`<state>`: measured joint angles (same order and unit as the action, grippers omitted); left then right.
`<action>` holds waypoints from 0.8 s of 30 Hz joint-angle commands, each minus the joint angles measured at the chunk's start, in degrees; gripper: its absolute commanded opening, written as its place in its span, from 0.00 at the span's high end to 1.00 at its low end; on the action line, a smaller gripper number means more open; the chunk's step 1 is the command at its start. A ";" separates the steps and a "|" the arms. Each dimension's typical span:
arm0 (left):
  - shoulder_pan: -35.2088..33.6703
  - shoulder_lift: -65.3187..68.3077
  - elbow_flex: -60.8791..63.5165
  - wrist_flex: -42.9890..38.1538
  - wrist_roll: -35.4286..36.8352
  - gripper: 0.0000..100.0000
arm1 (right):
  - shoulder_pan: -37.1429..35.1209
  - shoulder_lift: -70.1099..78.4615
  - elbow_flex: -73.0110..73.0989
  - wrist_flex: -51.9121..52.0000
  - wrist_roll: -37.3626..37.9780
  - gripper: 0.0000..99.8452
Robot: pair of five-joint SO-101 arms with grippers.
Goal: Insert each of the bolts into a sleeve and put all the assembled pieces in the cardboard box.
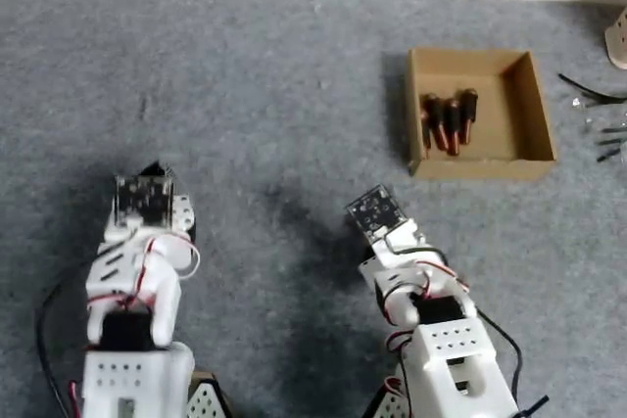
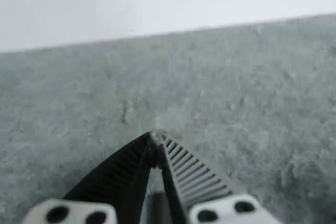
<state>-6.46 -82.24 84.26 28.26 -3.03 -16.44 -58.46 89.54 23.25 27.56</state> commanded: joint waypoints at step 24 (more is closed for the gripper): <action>-6.81 85.32 -56.22 24.00 5.89 0.83 | 0.57 -1.36 1.10 -4.70 -2.02 1.00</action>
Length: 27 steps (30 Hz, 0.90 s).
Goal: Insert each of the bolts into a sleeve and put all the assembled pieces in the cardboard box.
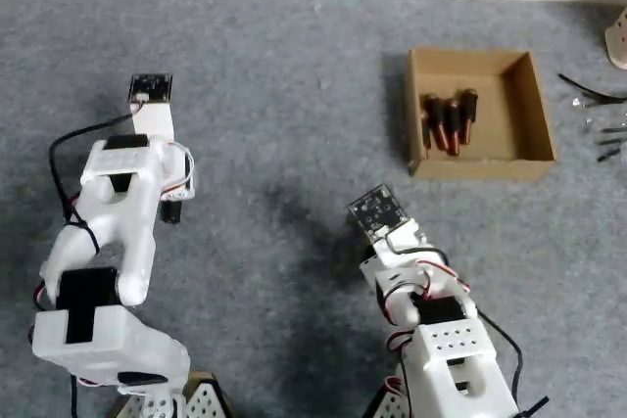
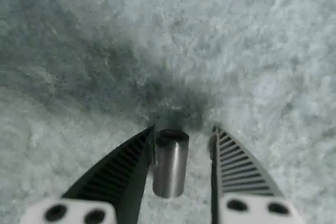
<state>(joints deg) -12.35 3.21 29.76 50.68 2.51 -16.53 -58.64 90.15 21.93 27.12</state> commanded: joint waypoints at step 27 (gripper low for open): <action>-3.12 0.31 4.18 4.13 0.09 0.83 | 0.75 -1.27 1.63 -4.26 -1.93 1.00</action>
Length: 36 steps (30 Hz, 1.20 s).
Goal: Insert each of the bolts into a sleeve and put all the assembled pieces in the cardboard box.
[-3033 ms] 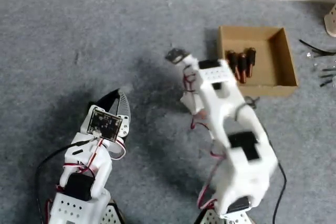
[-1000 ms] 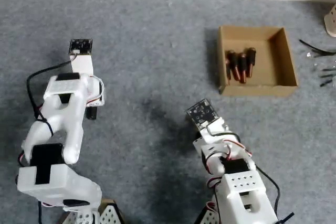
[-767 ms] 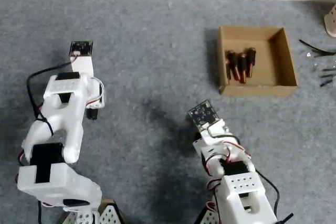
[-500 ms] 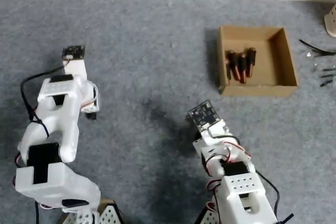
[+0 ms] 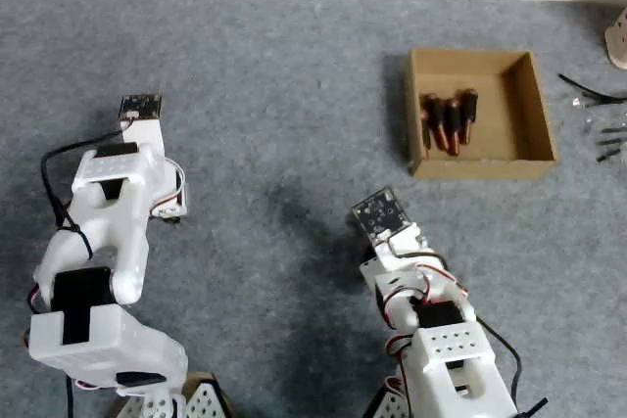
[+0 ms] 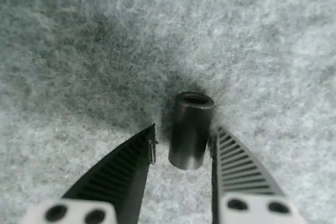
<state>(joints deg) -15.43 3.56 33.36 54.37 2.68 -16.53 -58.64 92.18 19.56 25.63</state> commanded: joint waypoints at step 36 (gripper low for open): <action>21.32 -45.58 30.46 -8.53 -9.85 1.00 | 2.24 -1.63 -0.57 -2.07 -0.35 1.00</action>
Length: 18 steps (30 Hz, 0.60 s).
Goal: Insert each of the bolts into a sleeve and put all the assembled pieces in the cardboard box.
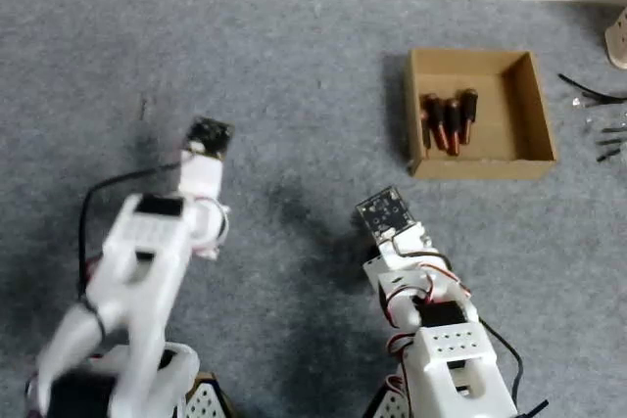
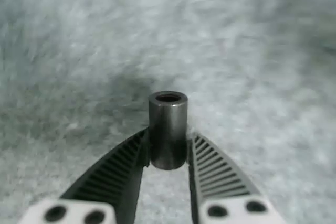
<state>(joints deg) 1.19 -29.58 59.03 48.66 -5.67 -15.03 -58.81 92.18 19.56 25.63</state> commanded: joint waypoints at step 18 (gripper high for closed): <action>29.93 -38.64 23.78 -21.10 -3.25 0.99 | 1.10 -1.45 -0.57 -2.07 -0.53 1.00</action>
<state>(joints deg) 26.95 -66.95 84.35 30.29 -8.84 -15.03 -58.99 92.18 19.56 25.63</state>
